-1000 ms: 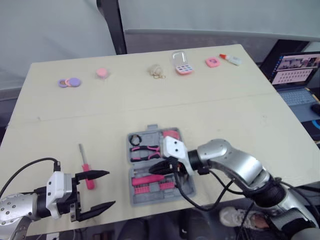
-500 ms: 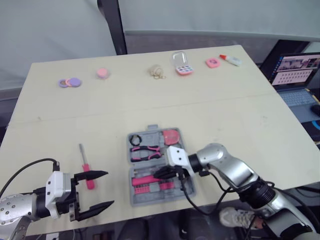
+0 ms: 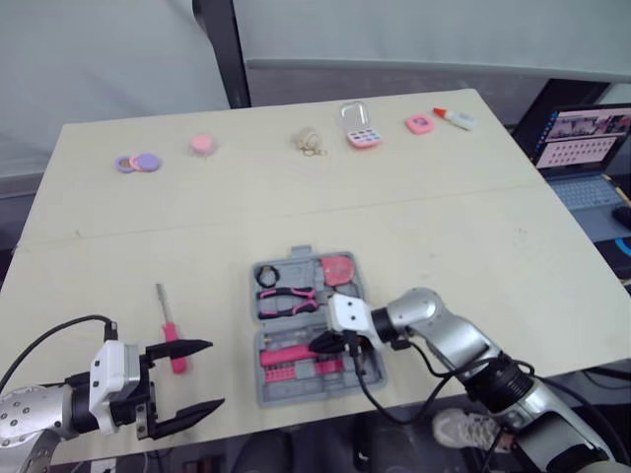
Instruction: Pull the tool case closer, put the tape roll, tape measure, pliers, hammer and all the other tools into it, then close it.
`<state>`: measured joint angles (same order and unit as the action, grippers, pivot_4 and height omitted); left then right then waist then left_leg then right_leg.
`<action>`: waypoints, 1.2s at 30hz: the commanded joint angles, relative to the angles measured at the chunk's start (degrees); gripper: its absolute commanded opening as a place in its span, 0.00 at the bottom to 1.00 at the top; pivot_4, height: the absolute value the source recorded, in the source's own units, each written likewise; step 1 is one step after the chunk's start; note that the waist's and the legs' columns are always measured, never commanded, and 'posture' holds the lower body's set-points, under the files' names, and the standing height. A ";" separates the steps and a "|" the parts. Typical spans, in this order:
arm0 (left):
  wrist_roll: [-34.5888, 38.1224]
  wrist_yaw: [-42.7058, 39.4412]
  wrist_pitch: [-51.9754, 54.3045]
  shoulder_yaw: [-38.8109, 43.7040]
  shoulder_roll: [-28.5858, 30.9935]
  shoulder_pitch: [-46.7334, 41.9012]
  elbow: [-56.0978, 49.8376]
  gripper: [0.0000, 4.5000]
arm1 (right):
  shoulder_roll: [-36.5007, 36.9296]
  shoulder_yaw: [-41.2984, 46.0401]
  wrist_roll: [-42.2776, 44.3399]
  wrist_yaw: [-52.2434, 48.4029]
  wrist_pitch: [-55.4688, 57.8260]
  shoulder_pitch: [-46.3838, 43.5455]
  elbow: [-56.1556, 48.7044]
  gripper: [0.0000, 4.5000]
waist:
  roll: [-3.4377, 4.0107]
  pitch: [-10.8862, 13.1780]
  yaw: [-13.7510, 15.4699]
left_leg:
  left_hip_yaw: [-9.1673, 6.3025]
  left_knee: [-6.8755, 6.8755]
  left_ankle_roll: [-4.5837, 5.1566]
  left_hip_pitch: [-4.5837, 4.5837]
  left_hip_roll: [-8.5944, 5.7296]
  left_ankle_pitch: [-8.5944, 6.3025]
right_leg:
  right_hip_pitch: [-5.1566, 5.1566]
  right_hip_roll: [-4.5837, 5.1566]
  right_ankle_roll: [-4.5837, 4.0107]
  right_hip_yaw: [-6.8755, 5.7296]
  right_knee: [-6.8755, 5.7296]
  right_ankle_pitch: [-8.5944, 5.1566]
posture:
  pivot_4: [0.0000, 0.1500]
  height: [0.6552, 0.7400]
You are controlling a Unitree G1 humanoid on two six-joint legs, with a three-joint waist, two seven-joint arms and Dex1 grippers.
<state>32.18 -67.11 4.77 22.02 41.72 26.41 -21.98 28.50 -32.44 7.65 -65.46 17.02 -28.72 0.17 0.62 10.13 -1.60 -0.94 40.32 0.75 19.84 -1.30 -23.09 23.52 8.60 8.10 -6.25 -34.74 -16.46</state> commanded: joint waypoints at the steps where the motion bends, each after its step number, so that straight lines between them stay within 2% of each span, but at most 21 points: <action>1: 0.12 -0.43 -1.01 0.75 0.17 0.77 -1.49 1.00 | 0.09 0.18 -1.42 -0.53 -1.08 1.14 0.54 0.01 | 0.00 0.00 0.02 | 0.00 -0.03 0.00 -0.06 0.00 0.00 | -0.05 0.00 0.00 0.00 0.00 0.00 | 1.00 1.00; 16: 0.37 -1.04 -1.36 1.09 0.39 0.99 -1.21 1.00 | -0.72 -0.98 -4.22 0.57 -1.23 2.90 3.84 0.01 | -0.06 -0.06 0.02 | 0.00 -0.25 -0.02 -0.63 0.06 -0.02 | -0.60 -0.02 -0.01 0.02 0.21 -0.01 | 1.00 1.00; 24: 0.55 -0.93 -1.03 1.50 0.55 1.09 -1.72 1.00 | -1.73 -1.30 -5.96 1.37 -2.56 4.57 8.41 0.01 | -0.26 -0.37 -0.01 | -0.03 -0.26 -0.06 -0.77 0.13 -0.04 | -0.76 -0.07 -0.04 0.00 0.31 -0.02 | 1.00 1.00; 29: 0.69 -0.96 -0.83 1.99 0.76 1.43 -2.10 1.00 | -2.09 -1.59 -7.00 1.73 -3.98 5.28 11.22 0.01 | -0.12 -0.83 -0.02 | -0.05 -0.32 -0.11 -0.92 0.17 -0.07 | -0.91 -0.08 -0.07 -0.02 0.36 -0.04 | 1.00 1.00; 36: 0.93 -0.41 -0.10 2.28 0.76 1.72 -3.15 1.00 | -2.56 -2.43 -8.20 2.05 -5.41 6.14 14.55 0.01 | -0.04 -1.01 -0.04 | -0.03 -0.59 -0.15 -1.58 0.44 -0.12 | -1.52 -0.12 -0.11 0.00 0.60 -0.07 | 1.00 1.00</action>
<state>32.23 -67.57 4.79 22.69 41.79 27.60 -23.19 24.97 -31.43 5.64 -65.27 9.62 -25.21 7.71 0.57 9.12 -1.64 -0.97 39.69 0.59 18.17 -0.80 -23.24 21.86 8.43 7.99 -6.27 -33.97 -16.53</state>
